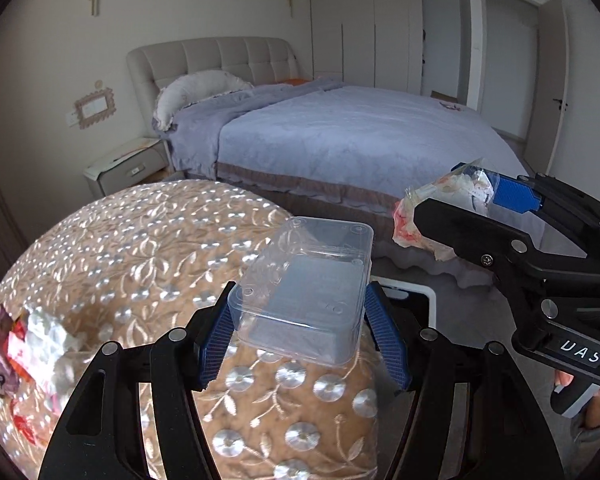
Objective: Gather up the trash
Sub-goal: 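Carry both items over the white bin and open both tools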
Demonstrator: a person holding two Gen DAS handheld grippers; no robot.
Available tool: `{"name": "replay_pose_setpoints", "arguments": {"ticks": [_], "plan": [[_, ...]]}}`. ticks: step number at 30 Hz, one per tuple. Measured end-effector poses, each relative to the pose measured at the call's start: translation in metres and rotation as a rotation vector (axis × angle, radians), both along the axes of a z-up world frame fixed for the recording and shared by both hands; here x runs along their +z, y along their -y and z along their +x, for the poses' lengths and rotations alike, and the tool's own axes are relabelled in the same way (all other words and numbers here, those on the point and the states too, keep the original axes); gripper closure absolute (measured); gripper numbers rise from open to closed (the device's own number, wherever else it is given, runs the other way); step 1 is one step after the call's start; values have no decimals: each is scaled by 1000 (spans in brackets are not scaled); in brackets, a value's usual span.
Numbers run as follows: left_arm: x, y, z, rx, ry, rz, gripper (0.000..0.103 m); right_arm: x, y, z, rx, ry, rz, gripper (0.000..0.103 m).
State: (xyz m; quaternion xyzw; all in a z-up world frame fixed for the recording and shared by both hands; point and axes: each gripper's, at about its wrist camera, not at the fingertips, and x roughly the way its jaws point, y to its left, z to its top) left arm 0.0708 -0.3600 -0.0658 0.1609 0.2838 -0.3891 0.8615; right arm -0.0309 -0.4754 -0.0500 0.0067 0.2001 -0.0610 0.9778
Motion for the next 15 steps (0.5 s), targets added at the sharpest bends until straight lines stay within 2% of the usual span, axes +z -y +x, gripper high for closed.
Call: {"name": "replay_pose_setpoints", "arguments": {"ticks": [7, 13, 15], "plan": [[-25, 61, -8, -71, -27, 56, 40, -23, 43, 0, -68, -44, 39, 49], [-54, 119, -16, -137, -47, 139, 40, -54, 87, 1, -141, -103, 79, 49], [-65, 140, -15, -171, -80, 155, 40, -67, 107, 4, -160, -130, 103, 49]]}}
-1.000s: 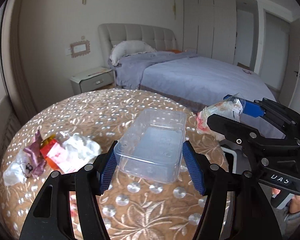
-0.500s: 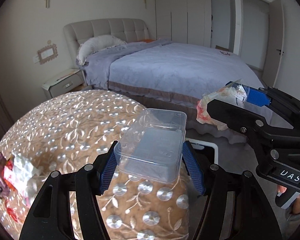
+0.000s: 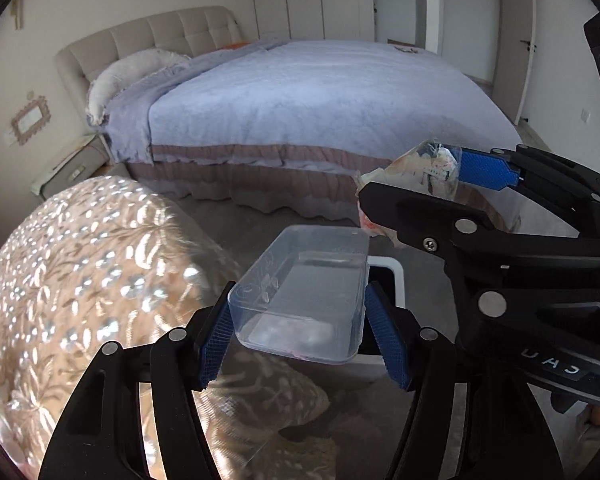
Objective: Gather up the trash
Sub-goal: 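Carry both items over the white bin and open both tools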
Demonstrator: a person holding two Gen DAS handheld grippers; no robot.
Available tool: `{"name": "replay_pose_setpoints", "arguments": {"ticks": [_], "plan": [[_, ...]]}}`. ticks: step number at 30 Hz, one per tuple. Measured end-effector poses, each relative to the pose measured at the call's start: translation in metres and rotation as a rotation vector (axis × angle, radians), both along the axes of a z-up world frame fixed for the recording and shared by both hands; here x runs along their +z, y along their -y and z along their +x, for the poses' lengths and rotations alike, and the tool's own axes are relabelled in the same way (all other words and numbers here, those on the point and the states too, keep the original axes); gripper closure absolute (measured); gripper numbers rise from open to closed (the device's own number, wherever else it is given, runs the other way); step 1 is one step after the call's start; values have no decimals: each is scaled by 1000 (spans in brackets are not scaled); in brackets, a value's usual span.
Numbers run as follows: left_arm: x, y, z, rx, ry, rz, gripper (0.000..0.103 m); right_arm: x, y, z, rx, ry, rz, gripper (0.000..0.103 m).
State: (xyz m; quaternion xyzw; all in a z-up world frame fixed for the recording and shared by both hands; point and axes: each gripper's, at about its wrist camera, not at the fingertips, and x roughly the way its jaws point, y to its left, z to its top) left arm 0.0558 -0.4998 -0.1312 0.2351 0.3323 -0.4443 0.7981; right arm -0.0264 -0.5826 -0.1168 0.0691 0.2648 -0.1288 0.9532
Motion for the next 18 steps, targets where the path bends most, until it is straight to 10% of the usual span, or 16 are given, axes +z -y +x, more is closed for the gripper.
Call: {"name": "replay_pose_setpoints", "arguments": {"ticks": [18], "plan": [[-138, 103, 35, 8, -224, 168, 42, -126, 91, 64, -41, -223, 188, 49]]}}
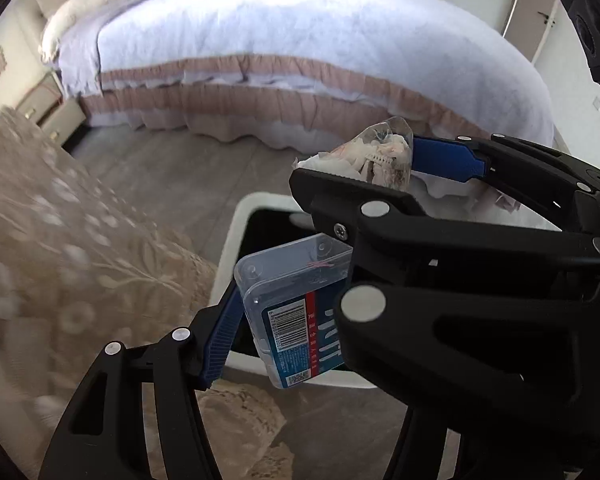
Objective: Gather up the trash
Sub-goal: 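Carry both items over the white bin and open both tools, then return both tools to the table above the remaining trash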
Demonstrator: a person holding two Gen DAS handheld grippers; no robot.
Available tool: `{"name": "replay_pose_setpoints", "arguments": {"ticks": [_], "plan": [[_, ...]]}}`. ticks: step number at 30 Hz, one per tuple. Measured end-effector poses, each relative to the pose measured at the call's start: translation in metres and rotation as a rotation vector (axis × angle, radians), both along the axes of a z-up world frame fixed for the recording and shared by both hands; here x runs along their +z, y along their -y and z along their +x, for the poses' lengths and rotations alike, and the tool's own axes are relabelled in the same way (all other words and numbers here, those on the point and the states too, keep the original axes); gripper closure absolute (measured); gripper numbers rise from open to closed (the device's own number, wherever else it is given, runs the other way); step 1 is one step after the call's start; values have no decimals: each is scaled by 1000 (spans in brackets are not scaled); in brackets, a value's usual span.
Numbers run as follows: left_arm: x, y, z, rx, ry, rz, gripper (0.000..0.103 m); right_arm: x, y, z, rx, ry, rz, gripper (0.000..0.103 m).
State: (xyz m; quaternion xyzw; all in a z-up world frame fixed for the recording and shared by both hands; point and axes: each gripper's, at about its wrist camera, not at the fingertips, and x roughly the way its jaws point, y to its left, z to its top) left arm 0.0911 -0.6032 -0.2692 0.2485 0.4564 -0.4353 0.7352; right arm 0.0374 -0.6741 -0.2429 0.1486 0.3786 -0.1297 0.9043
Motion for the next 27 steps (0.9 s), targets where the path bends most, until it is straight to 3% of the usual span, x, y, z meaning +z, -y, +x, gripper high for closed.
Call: {"name": "replay_pose_setpoints", "arguments": {"ticks": [5, 6, 7, 10, 19, 27], "plan": [[-26, 8, 11, 1, -41, 28, 38, -30, 10, 11, 17, -72, 38, 49], [-28, 10, 13, 2, -63, 25, 22, -35, 10, 13, 25, -75, 47, 47], [-31, 11, 16, 10, -84, 17, 7, -39, 10, 14, 32, -76, 68, 35], [-38, 12, 14, 0, -82, 35, 5, -50, 15, 16, 21, -94, 112, 4], [-33, 18, 11, 1, -57, 40, 5, -40, 11, 2, -17, -95, 37, 4], [25, 4, -3, 42, 12, -35, 5, 19, 3, -29, -40, 23, -29, 4]]}}
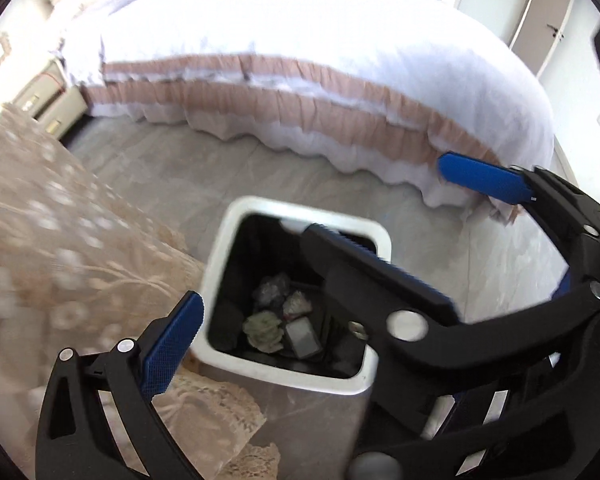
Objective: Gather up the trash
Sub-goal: 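Return both tools to the table above the remaining trash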
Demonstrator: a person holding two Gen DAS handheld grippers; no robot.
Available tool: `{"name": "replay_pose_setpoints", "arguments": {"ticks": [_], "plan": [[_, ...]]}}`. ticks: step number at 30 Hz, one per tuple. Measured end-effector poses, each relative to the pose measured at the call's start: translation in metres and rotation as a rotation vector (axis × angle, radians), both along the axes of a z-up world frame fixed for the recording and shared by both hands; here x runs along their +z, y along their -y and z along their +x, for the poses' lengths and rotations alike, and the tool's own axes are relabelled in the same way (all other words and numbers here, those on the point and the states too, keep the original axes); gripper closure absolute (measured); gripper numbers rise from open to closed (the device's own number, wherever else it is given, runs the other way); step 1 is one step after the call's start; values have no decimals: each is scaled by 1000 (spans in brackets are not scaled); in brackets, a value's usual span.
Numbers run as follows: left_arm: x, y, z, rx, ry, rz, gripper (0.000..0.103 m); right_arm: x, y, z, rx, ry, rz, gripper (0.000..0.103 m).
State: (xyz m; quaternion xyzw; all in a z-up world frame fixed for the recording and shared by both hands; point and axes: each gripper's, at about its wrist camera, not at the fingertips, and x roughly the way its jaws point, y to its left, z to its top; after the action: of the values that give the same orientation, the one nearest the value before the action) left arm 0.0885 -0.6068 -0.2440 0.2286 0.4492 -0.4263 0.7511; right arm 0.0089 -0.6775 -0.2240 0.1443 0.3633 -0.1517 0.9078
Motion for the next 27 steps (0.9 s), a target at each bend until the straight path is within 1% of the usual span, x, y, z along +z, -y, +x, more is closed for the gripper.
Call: {"name": "replay_pose_setpoints", "arguments": {"ticks": [3, 6, 8, 11, 14, 16, 18, 22, 27], "plan": [[33, -14, -8, 8, 63, -19, 5, 37, -15, -11, 12, 63, -76, 4], [69, -37, -14, 33, 124, -70, 5, 72, -35, -20, 49, 140, -120, 4], [94, -59, -17, 68, 174, -106, 5, 92, -48, -25, 79, 187, -147, 4], [128, -96, -21, 128, 259, -141, 5, 122, -74, -29, 132, 262, -186, 4], [153, -136, -24, 201, 354, -146, 5, 146, -104, -28, 199, 327, -211, 4], [166, -166, -25, 258, 404, -144, 5, 157, -124, -24, 247, 357, -225, 4], [176, -194, -24, 311, 430, -143, 5, 167, -144, -21, 291, 388, -242, 4], [188, -247, -22, 394, 440, -154, 5, 182, -189, -12, 367, 415, -278, 4], [196, -304, -18, 477, 445, -161, 5, 196, -235, -2, 441, 434, -285, 4]]}}
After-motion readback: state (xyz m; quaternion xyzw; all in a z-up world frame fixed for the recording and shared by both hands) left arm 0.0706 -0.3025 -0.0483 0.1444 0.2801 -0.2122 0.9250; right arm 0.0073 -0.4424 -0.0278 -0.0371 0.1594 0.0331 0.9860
